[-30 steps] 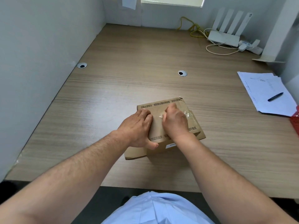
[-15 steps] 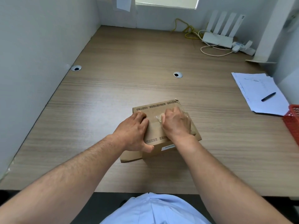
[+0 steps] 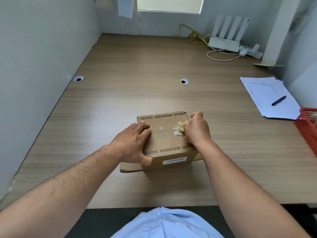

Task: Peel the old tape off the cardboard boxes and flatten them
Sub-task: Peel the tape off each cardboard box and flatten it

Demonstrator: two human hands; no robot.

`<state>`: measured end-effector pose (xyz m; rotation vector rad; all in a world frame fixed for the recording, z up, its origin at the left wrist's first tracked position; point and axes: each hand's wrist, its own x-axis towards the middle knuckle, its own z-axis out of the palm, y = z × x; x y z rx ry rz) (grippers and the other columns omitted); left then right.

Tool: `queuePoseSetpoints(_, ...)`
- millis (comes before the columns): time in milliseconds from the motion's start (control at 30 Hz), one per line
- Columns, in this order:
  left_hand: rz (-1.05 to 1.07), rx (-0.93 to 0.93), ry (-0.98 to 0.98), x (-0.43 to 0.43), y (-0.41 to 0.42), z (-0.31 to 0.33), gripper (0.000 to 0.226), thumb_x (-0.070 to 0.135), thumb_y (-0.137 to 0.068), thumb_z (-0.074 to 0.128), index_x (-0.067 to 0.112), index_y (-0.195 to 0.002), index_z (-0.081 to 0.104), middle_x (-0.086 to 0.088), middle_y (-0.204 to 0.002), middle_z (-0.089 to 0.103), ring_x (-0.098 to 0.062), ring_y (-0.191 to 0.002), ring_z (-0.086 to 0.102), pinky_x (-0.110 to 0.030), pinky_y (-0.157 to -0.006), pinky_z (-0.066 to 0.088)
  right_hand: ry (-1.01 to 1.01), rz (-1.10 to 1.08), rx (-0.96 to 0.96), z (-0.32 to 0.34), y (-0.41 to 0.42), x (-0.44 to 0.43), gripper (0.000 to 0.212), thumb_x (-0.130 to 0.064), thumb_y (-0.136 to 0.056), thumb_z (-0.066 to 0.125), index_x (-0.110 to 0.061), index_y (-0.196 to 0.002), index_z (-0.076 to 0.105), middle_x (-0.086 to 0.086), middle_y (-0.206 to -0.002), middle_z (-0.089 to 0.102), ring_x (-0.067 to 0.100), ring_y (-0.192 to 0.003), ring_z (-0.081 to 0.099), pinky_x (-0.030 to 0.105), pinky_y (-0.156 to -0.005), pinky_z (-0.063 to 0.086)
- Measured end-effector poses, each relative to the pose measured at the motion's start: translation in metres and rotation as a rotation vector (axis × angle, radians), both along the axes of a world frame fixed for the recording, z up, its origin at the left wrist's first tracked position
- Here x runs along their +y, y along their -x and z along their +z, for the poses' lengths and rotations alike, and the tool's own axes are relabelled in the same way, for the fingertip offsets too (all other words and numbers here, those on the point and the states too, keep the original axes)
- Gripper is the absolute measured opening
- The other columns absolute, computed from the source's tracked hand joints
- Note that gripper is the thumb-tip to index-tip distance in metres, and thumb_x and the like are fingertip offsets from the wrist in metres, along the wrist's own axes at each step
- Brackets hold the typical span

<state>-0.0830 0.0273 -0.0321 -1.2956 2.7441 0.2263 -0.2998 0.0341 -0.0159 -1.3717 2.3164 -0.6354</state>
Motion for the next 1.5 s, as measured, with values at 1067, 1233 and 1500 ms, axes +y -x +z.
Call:
queuePoseSetpoints(1067, 0.13, -0.055, -0.096, -0.004, 0.032, -0.013, 0.144, 0.102, -0.042, 0.023, 0.016, -0.15, -0.018, -0.005, -0.157, -0.026, -0.016, -0.14, -0.032, -0.035, -0.113, -0.022, -0.086, 0.087, -0.056, -0.007, 0.008, 0.008, 0.017, -0.028, -0.095, 0.049, -0.014, -0.092, 0.058, 0.01, -0.096, 0.068, 0.029, -0.087, 0.063, 0.035, -0.069, 0.049)
queuePoseSetpoints(1233, 0.095, -0.042, -0.101, 0.002, 0.054, -0.011, 0.147, 0.103, -0.037, 0.015, 0.015, -0.148, -0.022, -0.007, -0.155, -0.031, -0.018, -0.138, -0.036, -0.039, -0.112, -0.024, -0.031, 0.218, 0.375, -0.009, -0.002, 0.013, 0.048, -0.047, -0.099, 0.029, -0.013, -0.112, 0.061, 0.013, -0.11, 0.063, 0.034, -0.1, 0.06, 0.037, -0.072, 0.04)
queuePoseSetpoints(1500, 0.118, -0.078, -0.083, -0.001, 0.061, -0.018, 0.138, 0.099, -0.053, 0.029, 0.014, -0.149, -0.021, -0.006, -0.155, -0.03, -0.019, -0.139, -0.034, -0.042, -0.114, -0.021, 0.022, 0.18, 0.463, -0.015, -0.023, 0.017, 0.031, -0.027, -0.097, 0.047, -0.006, -0.119, 0.052, 0.013, -0.116, 0.052, 0.026, -0.102, 0.055, 0.032, -0.073, 0.039)
